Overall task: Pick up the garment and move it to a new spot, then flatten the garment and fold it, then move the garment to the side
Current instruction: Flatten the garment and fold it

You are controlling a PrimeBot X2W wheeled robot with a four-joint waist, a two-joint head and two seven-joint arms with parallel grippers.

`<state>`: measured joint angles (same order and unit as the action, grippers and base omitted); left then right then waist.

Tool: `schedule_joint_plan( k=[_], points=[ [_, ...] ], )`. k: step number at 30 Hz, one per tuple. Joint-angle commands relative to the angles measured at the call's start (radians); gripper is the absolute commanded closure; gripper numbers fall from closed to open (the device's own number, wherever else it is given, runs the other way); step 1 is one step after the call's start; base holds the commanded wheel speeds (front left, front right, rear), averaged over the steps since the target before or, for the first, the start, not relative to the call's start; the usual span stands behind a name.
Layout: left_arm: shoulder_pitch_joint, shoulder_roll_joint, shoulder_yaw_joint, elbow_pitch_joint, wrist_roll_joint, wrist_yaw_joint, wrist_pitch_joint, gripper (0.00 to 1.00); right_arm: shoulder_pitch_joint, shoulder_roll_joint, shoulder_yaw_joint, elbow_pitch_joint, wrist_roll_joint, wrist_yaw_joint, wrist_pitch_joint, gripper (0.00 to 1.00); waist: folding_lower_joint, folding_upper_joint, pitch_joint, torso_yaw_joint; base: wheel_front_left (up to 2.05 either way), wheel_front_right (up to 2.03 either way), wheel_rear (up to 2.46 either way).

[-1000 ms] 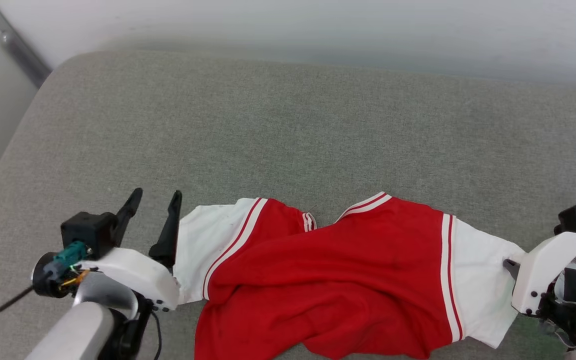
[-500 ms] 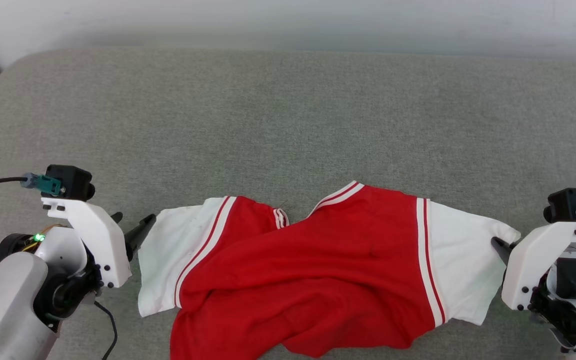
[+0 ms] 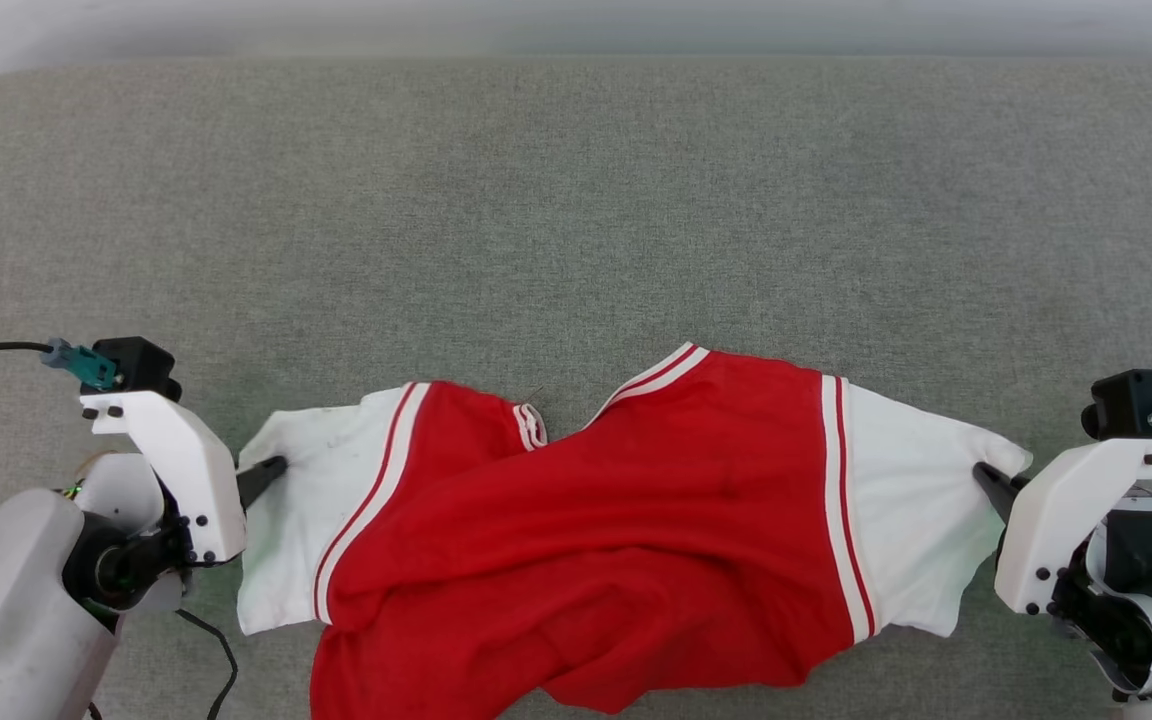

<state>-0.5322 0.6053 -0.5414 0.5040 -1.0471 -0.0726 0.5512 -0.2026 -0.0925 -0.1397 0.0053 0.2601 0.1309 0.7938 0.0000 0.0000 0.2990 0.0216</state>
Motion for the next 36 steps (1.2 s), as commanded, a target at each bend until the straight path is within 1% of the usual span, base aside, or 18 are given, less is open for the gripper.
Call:
schedule_joint_plan(
  k=[1,5,7,11,14,18,22,26,32,33,34,36],
  points=[
    [0.048,-0.071,-0.052,0.032,0.002,-0.015,0.009,1.00,-0.009,0.000,0.000,-0.001,0.000,0.000,-0.005,1.00,0.0000,0.0000,-0.002,0.001,0.00,0.00,0.00],
    [0.004,-0.073,-0.046,0.056,0.035,-0.025,-0.057,1.00,-0.014,-0.014,0.003,0.003,0.001,0.000,-0.020,1.00,0.0000,0.0000,-0.026,0.006,0.00,0.00,0.00],
    [-0.018,-0.065,-0.043,0.062,0.058,-0.021,-0.089,1.00,-0.018,-0.024,0.004,0.009,0.000,0.000,-0.031,1.00,0.0000,0.0000,-0.045,0.009,0.00,0.00,0.00],
    [-0.078,-0.051,-0.026,0.043,0.109,0.009,-0.170,1.00,-0.044,-0.045,0.010,0.031,-0.003,0.000,-0.059,1.00,0.0000,0.0000,-0.089,0.014,0.00,0.00,0.00],
    [-0.123,-0.064,-0.027,0.027,0.139,0.025,-0.200,1.00,-0.076,-0.080,0.027,0.061,0.001,-0.001,-0.094,1.00,0.0000,0.0000,-0.125,0.023,0.00,0.00,0.00],
    [-0.212,-0.062,-0.030,0.018,0.197,0.051,-0.234,1.00,-0.137,-0.118,0.034,0.125,-0.002,-0.001,-0.145,1.00,0.0000,0.0000,-0.167,0.024,0.00,0.00,0.00],
    [-0.305,-0.080,-0.036,0.053,0.241,0.076,-0.258,1.00,-0.221,-0.158,0.050,0.207,-0.014,0.000,-0.196,1.00,0.0000,0.0000,-0.201,0.020,0.00,0.00,0.00],
    [-0.410,-0.108,-0.028,0.099,0.275,0.092,-0.308,1.00,-0.329,-0.193,0.084,0.276,-0.021,-0.001,-0.250,1.00,0.0000,0.0000,-0.209,0.011,0.00,0.00,0.00],
    [-0.587,-0.137,-0.012,0.183,0.329,0.133,-0.384,1.00,-0.529,-0.245,0.147,0.339,-0.027,-0.001,-0.315,1.00,0.0000,0.0000,-0.176,-0.005,0.00,0.00,0.00],
    [-0.618,-0.141,-0.013,0.193,0.342,0.135,-0.401,1.00,-0.568,-0.252,0.154,0.348,-0.033,-0.001,-0.324,1.00,0.0000,0.0000,-0.166,-0.008,0.00,0.00,0.00],
    [-0.618,-0.141,-0.013,0.193,0.342,0.135,-0.401,1.00,-0.568,-0.252,0.154,0.348,-0.033,-0.001,-0.324,1.00,0.0000,0.0000,-0.166,-0.008,0.00,0.00,0.00],
    [-0.676,-0.151,-0.009,0.215,0.352,0.130,-0.429,1.00,-0.651,-0.254,0.163,0.363,-0.044,-0.001,-0.347,1.00,0.0000,0.0000,-0.143,-0.014,0.00,0.00,0.00]
  ],
)
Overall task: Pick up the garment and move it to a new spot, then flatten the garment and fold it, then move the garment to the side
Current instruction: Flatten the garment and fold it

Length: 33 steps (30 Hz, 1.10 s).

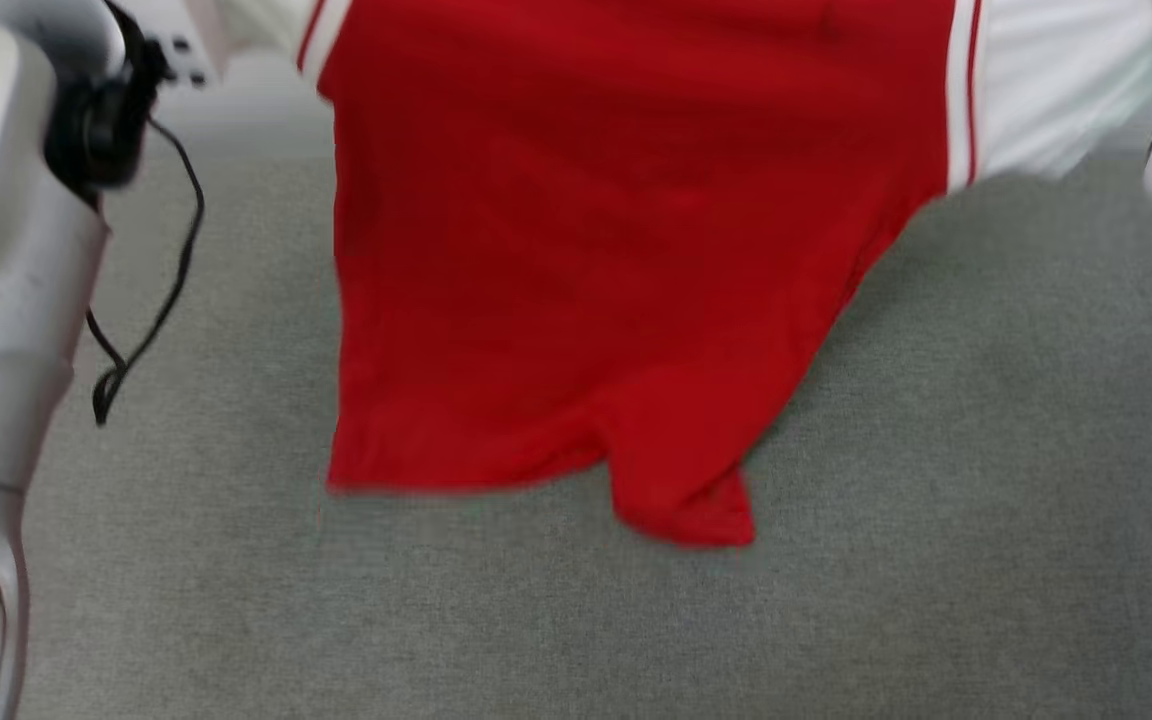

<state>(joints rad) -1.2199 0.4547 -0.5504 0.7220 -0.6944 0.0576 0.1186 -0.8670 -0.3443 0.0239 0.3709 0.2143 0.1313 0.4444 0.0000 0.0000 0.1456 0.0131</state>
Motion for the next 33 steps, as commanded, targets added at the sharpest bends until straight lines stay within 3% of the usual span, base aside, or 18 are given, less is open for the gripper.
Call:
schedule_joint_plan(
  k=[1,5,17,23,33],
  points=[
    [-0.021,-0.002,0.001,0.006,0.010,-0.002,-0.014,1.00,-0.032,-0.004,0.002,0.006,-0.007,-0.001,-0.011,1.00,0.0000,0.0000,0.025,-0.009,0.00,0.00,0.00],
    [-0.131,-0.025,0.026,0.051,0.002,-0.014,-0.064,1.00,-0.206,0.009,-0.001,0.055,-0.049,-0.001,-0.072,1.00,0.0000,0.0000,0.084,-0.018,0.00,0.00,0.00],
    [-0.461,-0.013,0.068,0.125,0.039,-0.057,-0.230,1.00,-0.655,0.066,0.035,0.225,-0.158,-0.001,-0.285,1.00,0.0000,0.0000,0.276,-0.058,0.00,0.00,0.00],
    [-0.535,-0.017,0.078,0.154,0.032,-0.083,-0.272,1.00,-0.776,0.097,0.059,0.308,-0.142,-0.001,-0.339,1.00,0.0000,0.0000,0.360,-0.066,0.00,0.00,0.00],
    [-0.527,-0.045,0.089,0.228,-0.001,-0.130,-0.332,1.00,-0.841,0.124,0.132,0.441,-0.099,-0.001,-0.392,1.00,0.0000,0.0000,0.474,-0.067,0.00,0.00,0.00]
  ],
)
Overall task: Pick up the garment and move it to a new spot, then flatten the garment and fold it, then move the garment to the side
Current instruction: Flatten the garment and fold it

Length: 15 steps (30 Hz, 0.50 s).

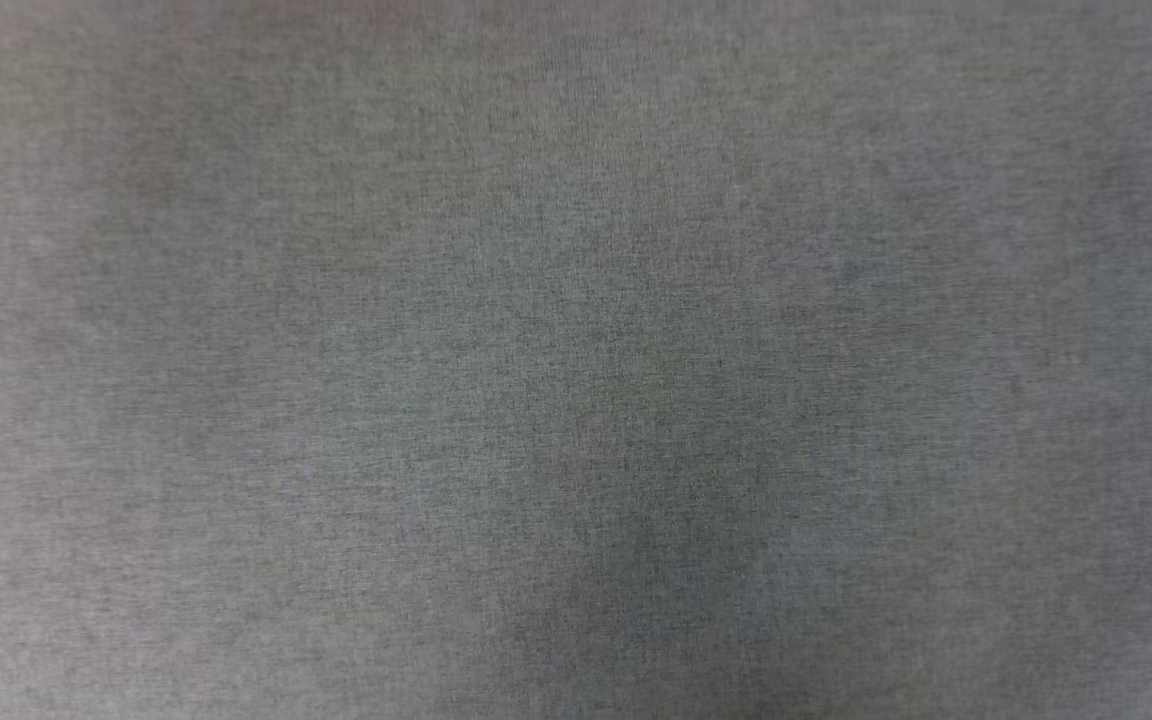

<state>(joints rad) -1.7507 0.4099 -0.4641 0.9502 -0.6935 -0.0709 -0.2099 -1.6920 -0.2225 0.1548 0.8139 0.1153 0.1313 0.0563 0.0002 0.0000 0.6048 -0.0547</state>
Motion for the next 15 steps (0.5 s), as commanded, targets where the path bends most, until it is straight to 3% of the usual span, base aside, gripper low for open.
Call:
schedule_joint_plan(
  k=[1,7,15],
  points=[
    [0.010,-0.005,0.004,0.011,-0.008,-0.008,-0.005,1.00,-0.018,0.006,0.008,0.012,0.004,-0.001,-0.004,1.00,-0.0002,0.0000,0.022,0.002,0.00,0.00,0.00],
    [0.061,-0.033,0.008,0.078,-0.047,-0.035,-0.016,1.00,0.029,0.034,0.062,0.081,0.046,-0.001,-0.011,1.00,-0.0002,0.0000,0.021,0.010,0.00,0.00,0.00],
    [0.282,-0.050,0.005,0.124,-0.114,-0.057,-0.034,1.00,0.258,0.029,0.163,0.071,0.164,-0.001,-0.013,1.00,-0.0002,0.0000,-0.102,0.026,0.00,0.00,0.00]
  ],
)
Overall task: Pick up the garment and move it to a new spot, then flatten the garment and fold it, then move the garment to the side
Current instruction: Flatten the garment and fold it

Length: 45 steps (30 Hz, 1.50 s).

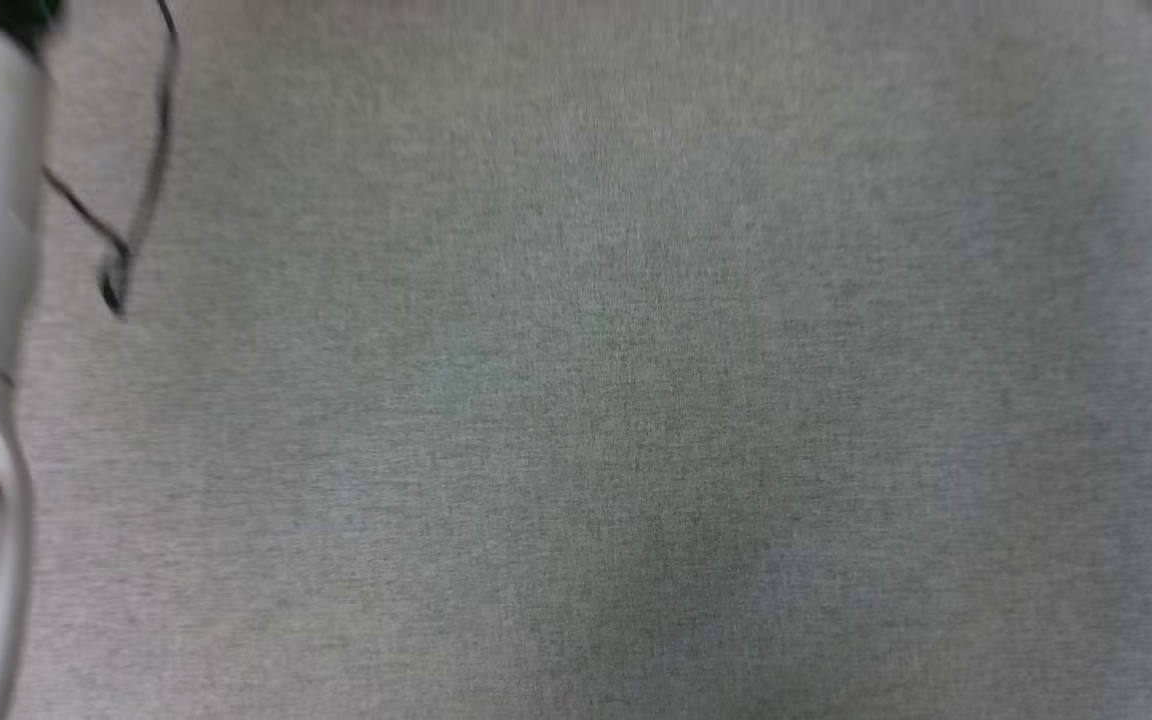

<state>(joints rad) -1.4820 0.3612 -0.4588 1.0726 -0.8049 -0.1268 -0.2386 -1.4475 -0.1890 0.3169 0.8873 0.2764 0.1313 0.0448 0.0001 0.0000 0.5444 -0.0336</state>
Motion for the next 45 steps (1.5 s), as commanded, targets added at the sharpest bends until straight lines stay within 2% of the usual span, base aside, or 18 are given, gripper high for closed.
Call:
schedule_joint_plan(
  k=[1,8,13,14,17,21,25,26,30,34,38,43,44,45],
  points=[
    [0.054,-0.002,-0.004,-0.001,-0.006,-0.002,-0.008,1.00,0.059,-0.010,0.011,-0.015,0.032,-0.001,0.004,1.00,-0.0001,0.0000,-0.064,0.010,0.00,0.00,0.00],
    [0.389,0.012,-0.020,-0.096,-0.066,-0.004,-0.022,1.00,0.400,-0.092,0.057,-0.175,0.149,-0.001,0.040,1.00,-0.0001,0.0000,-0.203,0.022,0.00,0.00,0.00],
    [0.624,0.025,-0.013,-0.189,-0.084,0.000,-0.026,1.00,0.664,-0.127,0.028,-0.296,0.191,-0.001,0.080,1.00,-0.0001,0.0000,-0.313,0.033,0.00,0.00,0.00],
    [0.709,0.035,-0.012,-0.238,-0.080,0.015,-0.027,1.00,0.775,-0.130,0.003,-0.342,0.200,-0.001,0.095,1.00,-0.0001,0.0000,-0.355,0.036,0.00,0.00,0.00],
    [0.851,0.060,-0.006,-0.329,-0.078,0.049,-0.028,1.00,0.926,-0.119,-0.030,-0.423,0.208,-0.001,0.135,1.00,-0.0001,0.0000,-0.410,0.032,0.00,0.00,0.00],
    [1.055,0.099,0.004,-0.487,-0.098,0.116,-0.021,1.00,1.111,-0.104,-0.080,-0.545,0.191,-0.001,0.203,1.00,-0.0001,0.0000,-0.465,0.015,0.00,0.00,0.00],
    [1.266,0.149,0.016,-0.678,-0.120,0.215,0.007,1.00,1.277,-0.073,-0.141,-0.676,0.165,-0.001,0.279,1.00,-0.0001,0.0000,-0.504,0.004,0.00,0.00,0.00],
    [1.266,0.149,0.016,-0.678,-0.120,0.215,0.007,1.00,1.277,-0.073,-0.141,-0.676,0.165,-0.001,0.279,1.00,-0.0001,0.0000,-0.504,0.004,0.00,0.00,0.00],
    [1.469,0.189,0.010,-0.862,-0.139,0.319,0.052,1.00,1.450,-0.038,-0.209,-0.792,0.132,-0.001,0.351,1.00,-0.0001,0.0000,-0.540,-0.001,0.00,0.00,0.00],
    [1.608,0.218,-0.008,-0.995,-0.134,0.402,0.083,1.00,1.601,0.005,-0.272,-0.885,0.106,-0.001,0.423,1.00,-0.0001,0.0000,-0.553,0.004,0.00,0.00,0.00],
    [1.685,0.225,-0.021,-1.075,-0.131,0.448,0.094,1.00,1.725,0.038,-0.333,-0.936,0.060,-0.001,0.470,1.00,-0.0001,0.0000,-0.558,0.016,0.00,0.00,0.00],
    [1.693,0.232,-0.034,-1.122,-0.108,0.478,0.095,1.00,1.814,0.083,-0.379,-0.951,0.015,-0.001,0.505,0.99,-0.0001,0.0000,-0.554,0.045,0.00,0.00,0.00],
    [1.685,0.231,-0.037,-1.127,-0.102,0.481,0.095,1.00,1.817,0.087,-0.380,-0.954,0.008,-0.001,0.506,0.86,-0.0001,0.0000,-0.551,0.050,0.00,0.00,0.00],
    [1.675,0.229,-0.038,-1.134,-0.096,0.484,0.092,1.00,1.813,0.091,-0.378,-0.956,0.006,-0.001,0.506,0.45,-0.0001,0.0000,-0.547,0.055,0.00,0.00,0.00]
  ],
)
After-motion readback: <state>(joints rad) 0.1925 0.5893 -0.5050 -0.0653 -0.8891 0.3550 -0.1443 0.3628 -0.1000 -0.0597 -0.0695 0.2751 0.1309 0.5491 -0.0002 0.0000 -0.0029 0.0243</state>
